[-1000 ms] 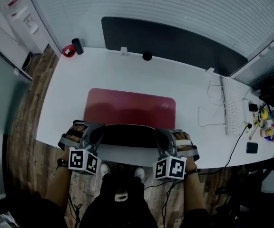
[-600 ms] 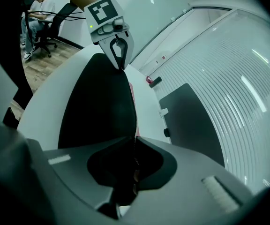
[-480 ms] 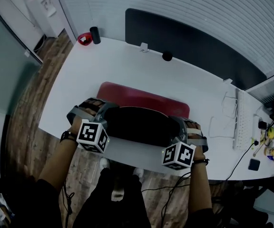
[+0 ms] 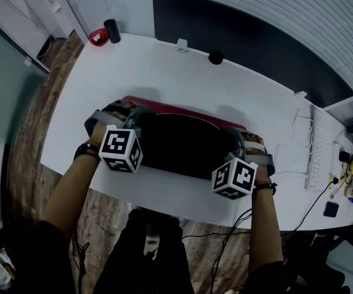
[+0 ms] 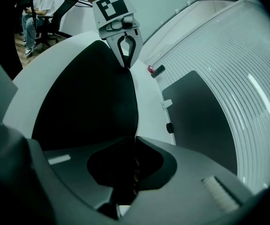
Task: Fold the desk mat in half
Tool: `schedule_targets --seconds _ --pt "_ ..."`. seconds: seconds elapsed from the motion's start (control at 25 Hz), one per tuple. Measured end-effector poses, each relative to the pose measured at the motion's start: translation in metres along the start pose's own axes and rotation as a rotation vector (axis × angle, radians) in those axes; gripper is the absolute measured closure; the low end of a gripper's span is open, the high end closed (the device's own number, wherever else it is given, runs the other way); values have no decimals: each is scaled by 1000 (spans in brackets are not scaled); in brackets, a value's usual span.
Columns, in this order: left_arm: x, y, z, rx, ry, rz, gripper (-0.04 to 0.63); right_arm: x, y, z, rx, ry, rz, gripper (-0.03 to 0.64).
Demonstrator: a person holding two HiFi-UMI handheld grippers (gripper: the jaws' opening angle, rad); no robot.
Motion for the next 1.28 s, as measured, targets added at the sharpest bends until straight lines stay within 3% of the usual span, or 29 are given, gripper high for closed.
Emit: schedule_targets --seconds 0.88,1.28 --pt "-12 54 7 -75 12 14 566 -19 51 2 27 -31 43 571" --pt "-14 60 7 -61 14 20 554 -20 60 2 -20 -38 60 545"
Point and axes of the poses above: the fingertips, and each gripper's own axes: y forward along the fingers, z to its left, x out of its top, the point moved 6 cm from there along -y, backward along the fingers, and after that the axes turned 6 degrees about y, right-handed, at the moved point
